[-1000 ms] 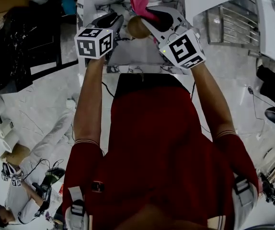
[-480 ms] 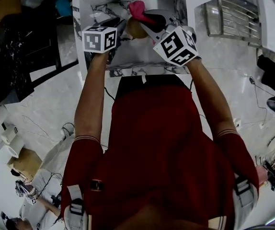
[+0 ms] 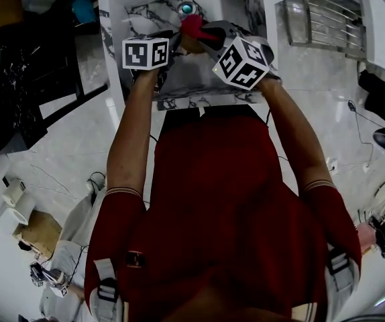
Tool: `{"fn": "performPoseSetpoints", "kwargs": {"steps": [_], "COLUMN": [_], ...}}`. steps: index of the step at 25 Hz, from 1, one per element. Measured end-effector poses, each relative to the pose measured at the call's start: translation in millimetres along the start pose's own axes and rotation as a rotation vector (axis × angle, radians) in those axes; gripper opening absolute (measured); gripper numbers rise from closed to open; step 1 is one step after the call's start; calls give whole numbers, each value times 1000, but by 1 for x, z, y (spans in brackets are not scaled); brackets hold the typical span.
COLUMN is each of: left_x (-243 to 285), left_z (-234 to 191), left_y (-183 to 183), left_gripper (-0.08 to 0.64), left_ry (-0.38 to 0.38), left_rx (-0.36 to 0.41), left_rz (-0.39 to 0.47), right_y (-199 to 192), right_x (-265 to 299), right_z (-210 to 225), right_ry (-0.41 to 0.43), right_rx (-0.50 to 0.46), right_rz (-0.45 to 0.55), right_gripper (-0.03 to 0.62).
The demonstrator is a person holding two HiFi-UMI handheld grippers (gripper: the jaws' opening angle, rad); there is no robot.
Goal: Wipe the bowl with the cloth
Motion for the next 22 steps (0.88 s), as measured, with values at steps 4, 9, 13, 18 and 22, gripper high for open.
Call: {"fn": "performPoseSetpoints", "kwargs": {"steps": [4, 9, 13, 18, 22], "left_x": [8, 12, 14, 18, 20], "left_z": [-1, -3, -4, -6, -7], "left_y": [-6, -11, -14, -18, -20], "left_gripper": [77, 78, 77, 77, 77], "left_ry": [-17, -16, -28, -39, -40], "left_rx": [-20, -54, -73, -87, -90], "left_rz": [-21, -34, -45, -64, -76], "right_y": [-7, -17, -22, -22, -21], "right_x": [15, 33, 44, 52, 59], "right_z": [-6, -12, -14, -16, -17], "right_ry": [44, 106, 141, 174, 195], "right_rx": [-30, -69, -86, -105, -130], "right_rz": [-63, -145, -195, -234, -251], "right_gripper": [89, 89, 89, 89, 89]}}
Point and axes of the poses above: the fingertips, and each gripper's own axes: x forward along the fingers, z to its right, y out of its top, the point moved 6 cm from there along -x, backward along the fingers, and after that the axes turned 5 degrees about -z, right-handed, at the moved point
